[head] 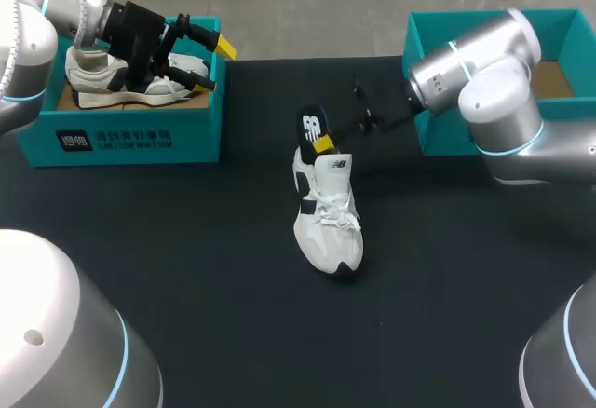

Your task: Take the shoe out of the shoebox, open the shoe tongue, remove and reinsert the insole, then place the shoe into the shoebox

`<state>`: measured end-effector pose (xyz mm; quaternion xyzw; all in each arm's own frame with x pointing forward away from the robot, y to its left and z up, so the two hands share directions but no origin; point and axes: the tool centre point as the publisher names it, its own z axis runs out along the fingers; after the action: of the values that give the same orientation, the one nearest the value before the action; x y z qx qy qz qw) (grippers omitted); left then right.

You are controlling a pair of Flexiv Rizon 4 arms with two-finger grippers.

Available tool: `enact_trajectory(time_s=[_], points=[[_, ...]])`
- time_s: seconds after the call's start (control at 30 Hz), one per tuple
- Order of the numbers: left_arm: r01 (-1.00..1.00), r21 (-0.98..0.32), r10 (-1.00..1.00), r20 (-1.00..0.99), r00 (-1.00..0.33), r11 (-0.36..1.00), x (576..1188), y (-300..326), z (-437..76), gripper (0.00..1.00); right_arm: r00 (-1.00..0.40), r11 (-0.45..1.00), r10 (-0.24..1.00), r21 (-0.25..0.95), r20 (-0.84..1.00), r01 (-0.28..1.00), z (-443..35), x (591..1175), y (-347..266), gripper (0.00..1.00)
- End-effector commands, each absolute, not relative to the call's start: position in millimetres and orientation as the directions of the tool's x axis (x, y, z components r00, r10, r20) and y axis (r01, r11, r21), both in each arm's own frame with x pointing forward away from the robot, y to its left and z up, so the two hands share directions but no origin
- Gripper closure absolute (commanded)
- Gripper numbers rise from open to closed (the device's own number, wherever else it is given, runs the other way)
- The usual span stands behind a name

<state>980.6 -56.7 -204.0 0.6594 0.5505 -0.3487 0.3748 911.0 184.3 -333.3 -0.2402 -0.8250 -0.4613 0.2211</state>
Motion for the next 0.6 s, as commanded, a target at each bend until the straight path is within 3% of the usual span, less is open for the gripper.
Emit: enact_trajectory(time_s=[0.03,0.07,0.13,0.6], points=[[0.987,0.111,0.467,-0.871,0.152,-0.114,980,-56,-204,0.0,-0.785,0.472,0.177,0.648,0.594,0.597,-341,922,192,0.75],[0.987,0.111,0.467,-0.871,0.152,-0.114,980,-56,-204,0.0,-0.784,0.472,0.176,0.648,0.596,0.598,-342,922,192,0.8],[0.987,0.111,0.467,-0.871,0.152,-0.114,980,-56,-204,0.0,-0.776,0.469,0.176,0.641,0.605,0.607,-345,921,190,1.0],[0.987,0.111,0.467,-0.871,0.152,-0.114,980,-56,-204,0.0,-0.724,0.473,0.171,0.589,0.668,0.655,-355,890,185,1.0]])
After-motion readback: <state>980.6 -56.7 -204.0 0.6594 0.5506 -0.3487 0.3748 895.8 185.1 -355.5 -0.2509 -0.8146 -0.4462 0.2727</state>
